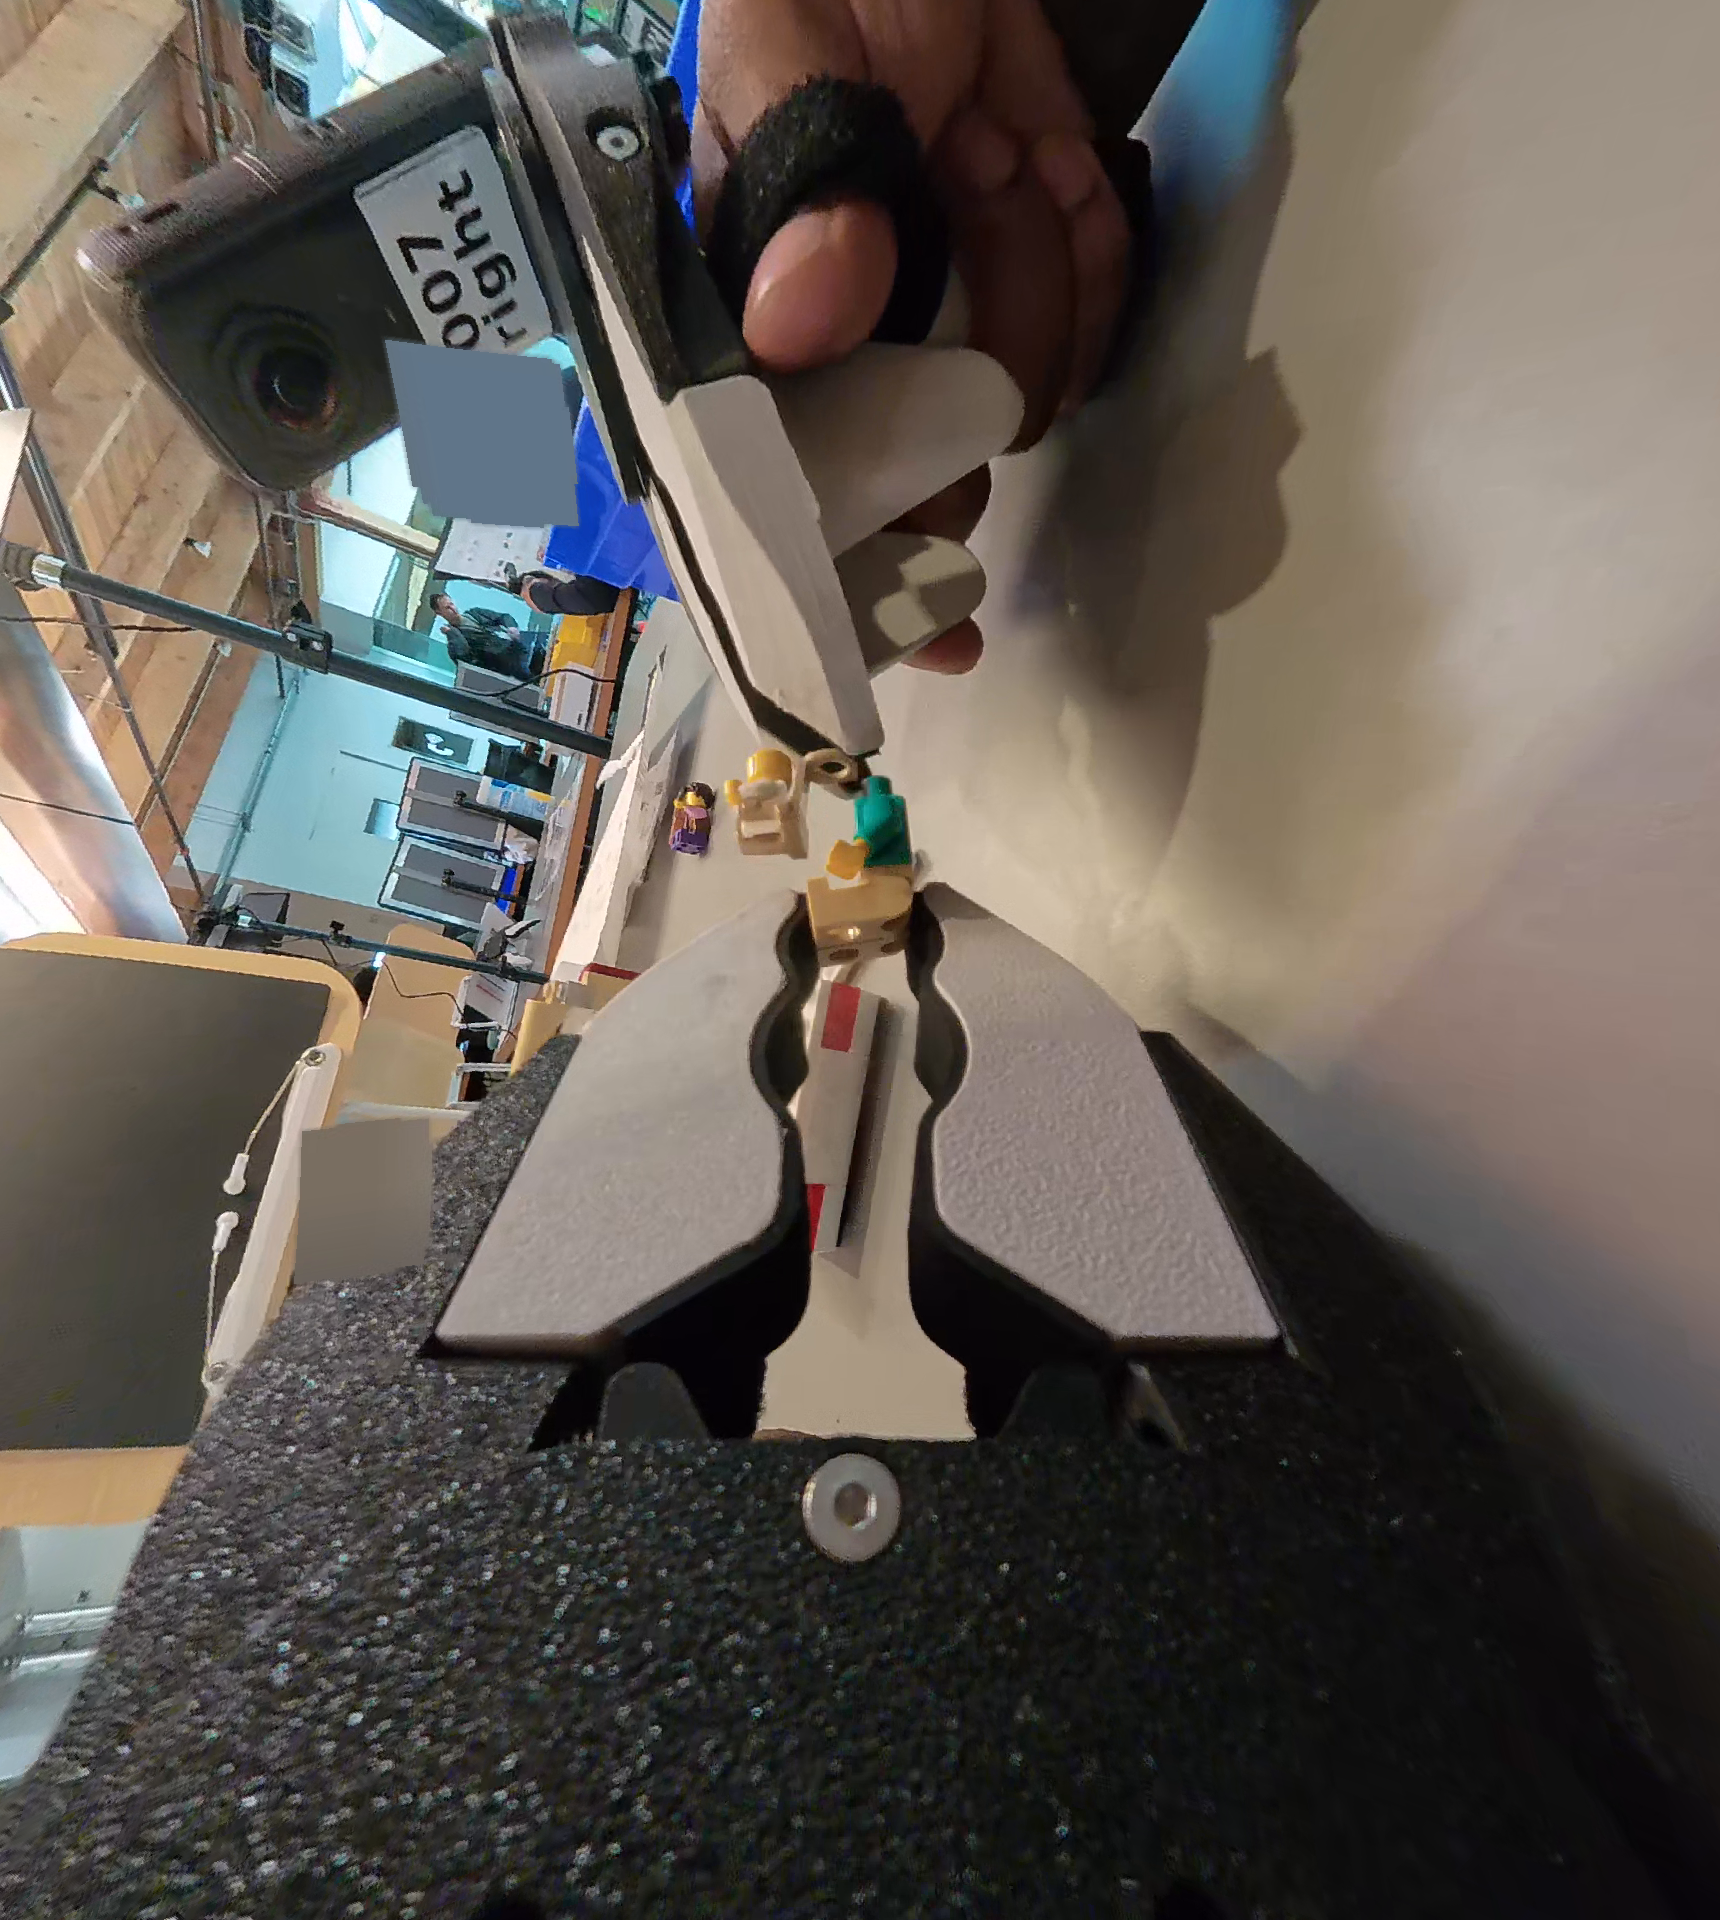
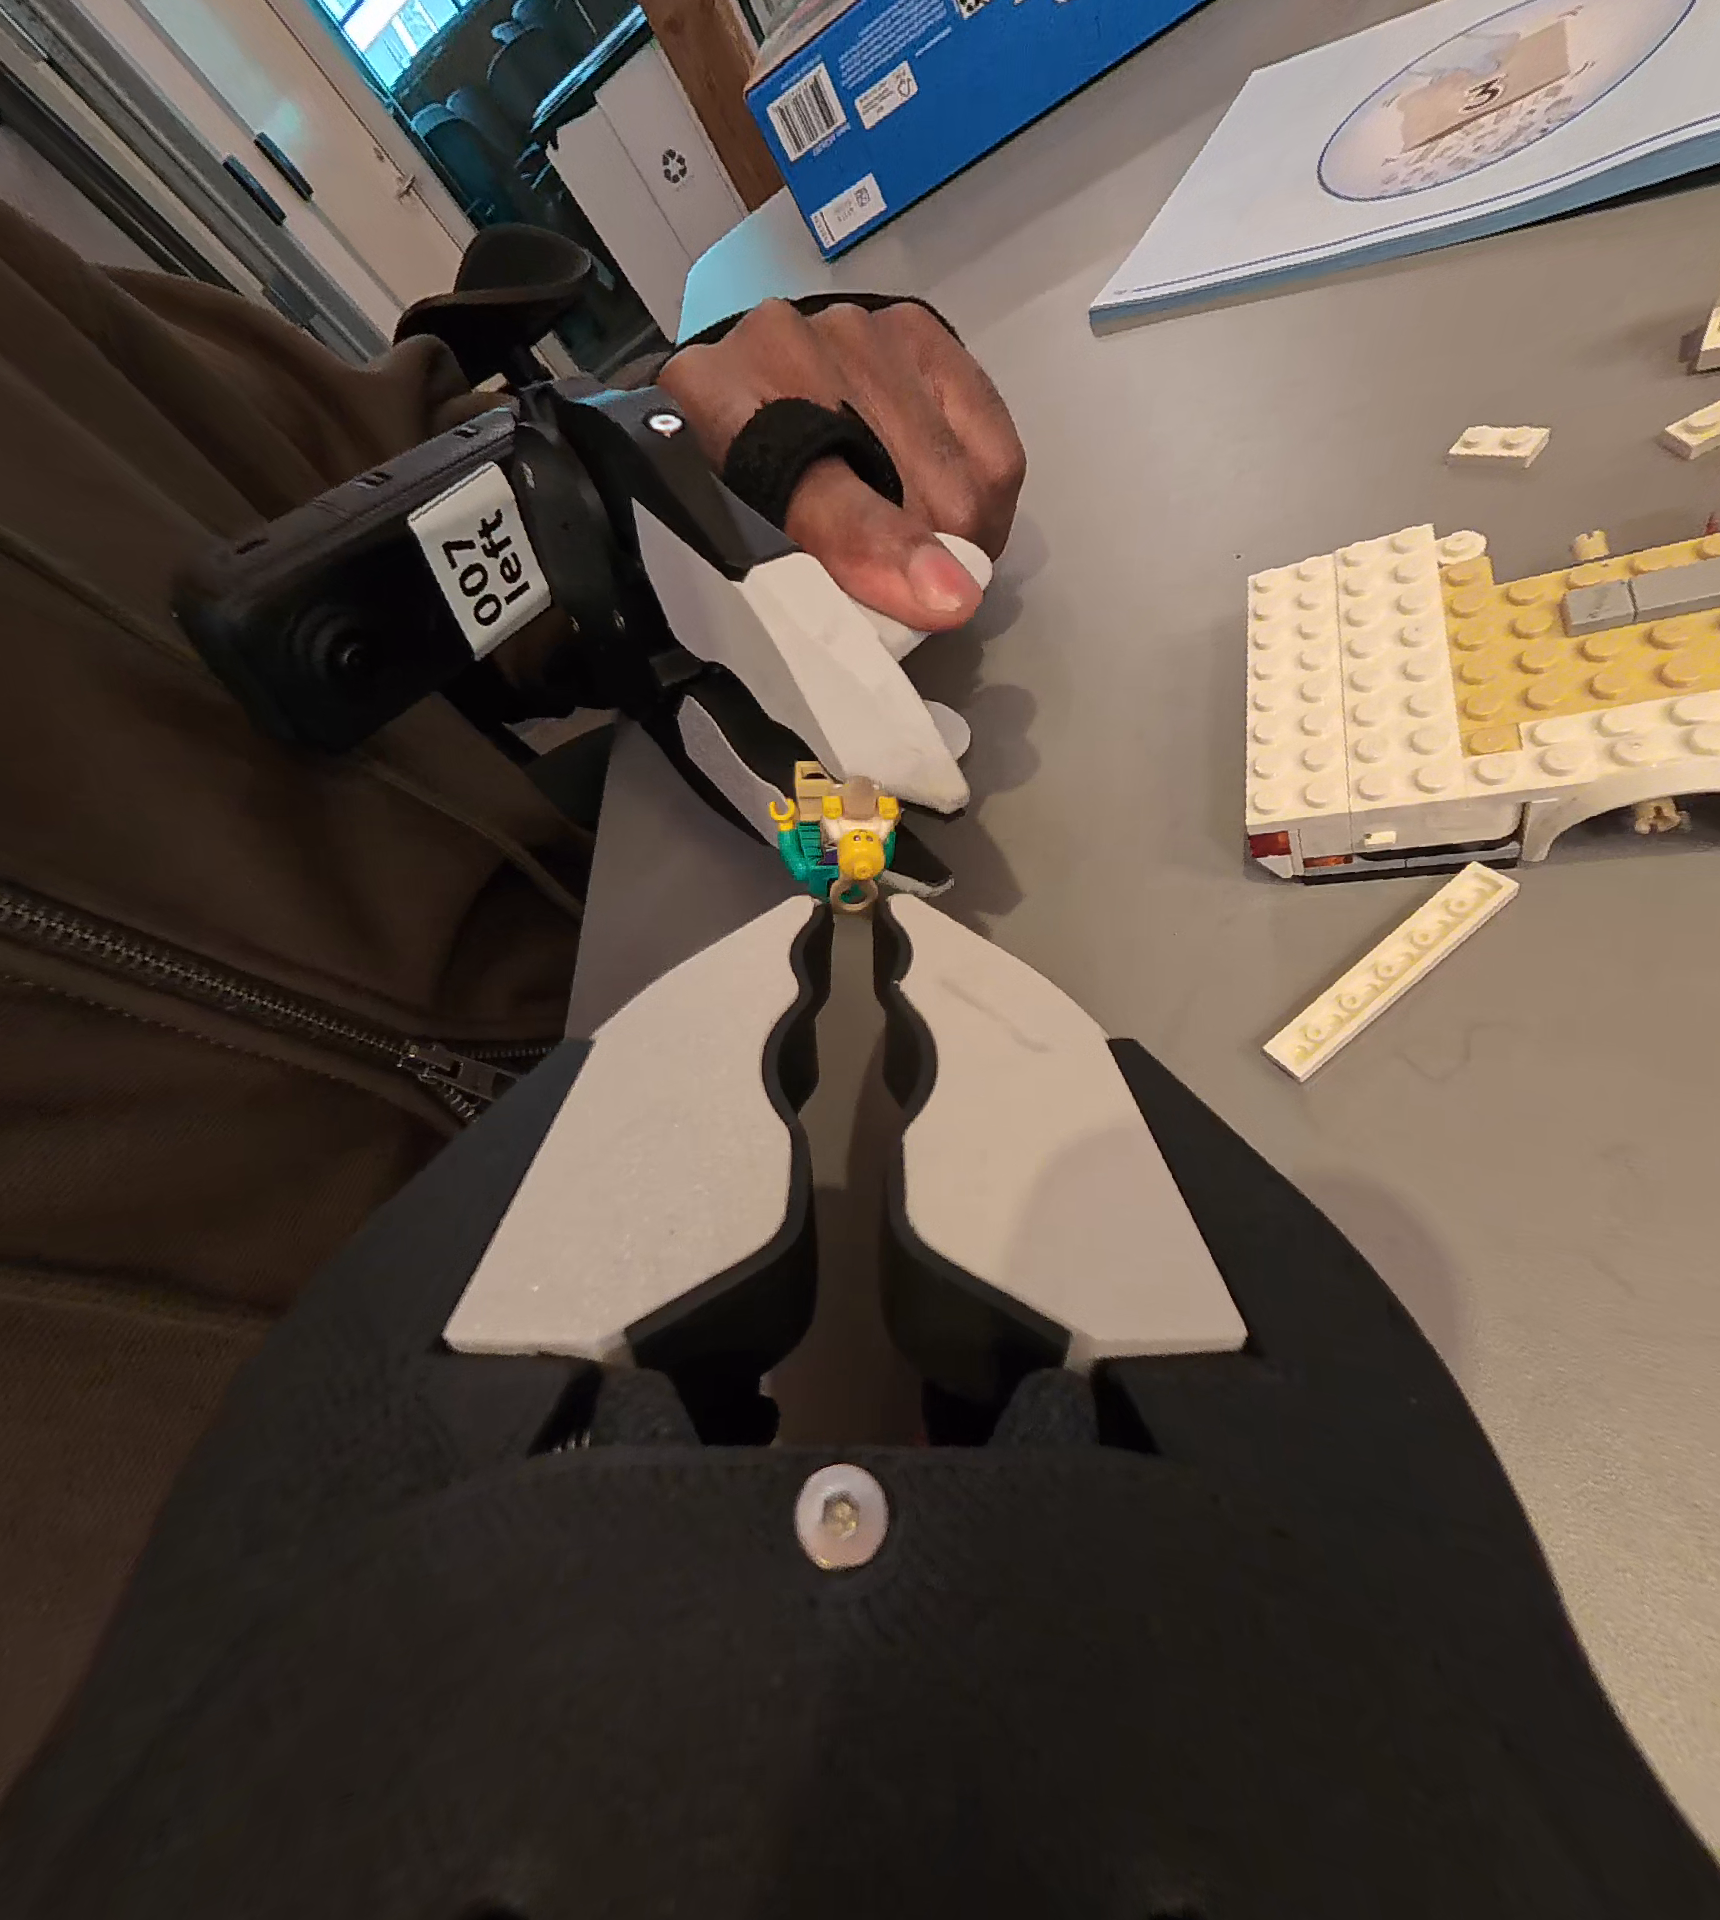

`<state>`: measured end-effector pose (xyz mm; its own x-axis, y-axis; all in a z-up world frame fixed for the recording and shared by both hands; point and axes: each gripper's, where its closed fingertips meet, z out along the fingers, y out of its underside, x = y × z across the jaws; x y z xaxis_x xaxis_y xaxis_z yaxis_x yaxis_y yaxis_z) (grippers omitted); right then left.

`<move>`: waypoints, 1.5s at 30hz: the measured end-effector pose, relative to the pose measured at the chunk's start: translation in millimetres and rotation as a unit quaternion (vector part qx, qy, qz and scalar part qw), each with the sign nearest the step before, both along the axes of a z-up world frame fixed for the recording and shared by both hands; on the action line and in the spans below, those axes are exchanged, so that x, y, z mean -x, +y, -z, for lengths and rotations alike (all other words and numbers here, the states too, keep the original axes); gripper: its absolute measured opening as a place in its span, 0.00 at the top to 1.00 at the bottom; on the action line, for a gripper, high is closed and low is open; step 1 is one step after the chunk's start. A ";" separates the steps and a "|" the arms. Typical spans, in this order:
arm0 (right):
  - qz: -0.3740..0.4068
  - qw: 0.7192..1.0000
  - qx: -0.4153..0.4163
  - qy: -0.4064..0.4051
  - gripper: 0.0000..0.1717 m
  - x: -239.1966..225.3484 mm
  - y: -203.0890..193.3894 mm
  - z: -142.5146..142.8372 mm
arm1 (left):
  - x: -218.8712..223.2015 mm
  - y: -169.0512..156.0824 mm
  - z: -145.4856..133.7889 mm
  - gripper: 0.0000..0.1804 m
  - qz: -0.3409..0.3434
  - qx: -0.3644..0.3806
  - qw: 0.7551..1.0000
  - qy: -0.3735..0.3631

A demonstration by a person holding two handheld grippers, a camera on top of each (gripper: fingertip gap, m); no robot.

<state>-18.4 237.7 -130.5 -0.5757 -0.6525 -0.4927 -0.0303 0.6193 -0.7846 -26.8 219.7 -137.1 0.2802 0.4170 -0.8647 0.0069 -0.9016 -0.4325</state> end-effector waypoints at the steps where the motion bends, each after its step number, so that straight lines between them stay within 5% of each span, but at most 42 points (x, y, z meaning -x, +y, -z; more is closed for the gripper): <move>1: 0.002 1.000 -0.001 0.003 0.96 1.3 -0.2 0.7 | 0.0 -0.6 2.6 0.91 -0.001 0.001 1.000 -0.007; 9: 0.016 1.000 0.001 0.024 0.96 8.4 -1.9 4.3 | 1.3 -6.9 14.0 0.90 -0.009 -0.004 0.999 -0.042; 16: 0.028 0.998 0.031 0.045 0.96 10.9 -5.2 2.1 | 0.0 -20.6 -6.1 0.81 -0.020 -0.118 0.992 -0.038; 21: 0.038 0.994 0.072 0.069 0.96 10.3 -9.5 -2.5 | -1.0 -22.1 -26.3 0.82 -0.006 -0.282 0.958 -0.055; 25: 0.045 0.991 0.103 0.079 0.96 6.5 -13.2 -7.7 | 0.4 -19.0 -30.6 0.83 0.006 -0.341 0.936 -0.083; 37: 0.053 0.985 0.150 0.061 0.96 0.0 -17.7 -21.4 | -4.7 -6.3 -42.4 0.84 0.064 -0.470 0.868 -0.147; 45: 0.058 0.985 0.154 0.055 0.96 1.2 -18.6 -23.8 | -8.2 1.3 -41.6 0.85 0.084 -0.476 0.859 -0.168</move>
<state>-19.6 219.2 -106.7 -0.6937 -0.6884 -0.2122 -0.0681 0.3559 -0.9320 -18.6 221.0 -95.5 0.5719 0.8202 -0.0120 0.1800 -0.1398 -0.9737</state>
